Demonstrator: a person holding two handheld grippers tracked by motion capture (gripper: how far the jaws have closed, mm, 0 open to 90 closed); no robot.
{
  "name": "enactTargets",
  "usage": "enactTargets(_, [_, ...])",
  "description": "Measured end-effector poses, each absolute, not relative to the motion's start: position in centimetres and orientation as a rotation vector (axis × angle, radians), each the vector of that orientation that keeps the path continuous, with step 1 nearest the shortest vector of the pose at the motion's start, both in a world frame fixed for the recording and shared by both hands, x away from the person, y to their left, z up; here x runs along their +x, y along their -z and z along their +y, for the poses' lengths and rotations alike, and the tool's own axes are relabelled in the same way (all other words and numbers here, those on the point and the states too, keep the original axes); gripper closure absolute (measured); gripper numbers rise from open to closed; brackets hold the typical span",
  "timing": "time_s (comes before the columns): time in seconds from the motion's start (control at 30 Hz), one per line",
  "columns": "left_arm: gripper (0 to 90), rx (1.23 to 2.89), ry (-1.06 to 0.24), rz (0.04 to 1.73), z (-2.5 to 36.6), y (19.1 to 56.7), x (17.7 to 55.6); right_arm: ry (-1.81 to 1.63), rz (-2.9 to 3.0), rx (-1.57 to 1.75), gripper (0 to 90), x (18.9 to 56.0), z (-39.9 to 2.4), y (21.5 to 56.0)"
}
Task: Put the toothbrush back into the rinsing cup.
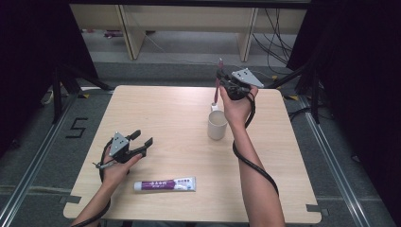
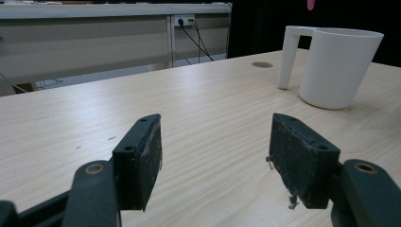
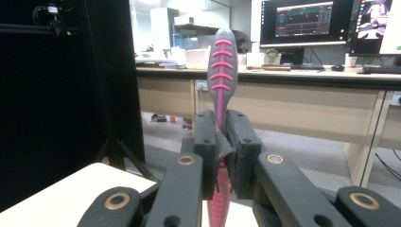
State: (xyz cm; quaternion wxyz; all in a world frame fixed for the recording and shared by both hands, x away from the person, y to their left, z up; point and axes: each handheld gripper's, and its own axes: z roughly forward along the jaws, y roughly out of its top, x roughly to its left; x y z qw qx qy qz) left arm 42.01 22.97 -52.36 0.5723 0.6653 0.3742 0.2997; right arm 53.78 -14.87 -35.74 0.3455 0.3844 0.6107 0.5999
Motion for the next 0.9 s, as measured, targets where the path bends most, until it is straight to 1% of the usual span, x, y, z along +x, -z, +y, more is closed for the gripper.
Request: enactTargets(0.9, [35.1, 1.562, -0.705, 0.869, 22.8, 52.4, 42.0, -1.537, 1.595, 1.057, 84.2, 55.3, -14.3, 37.6])
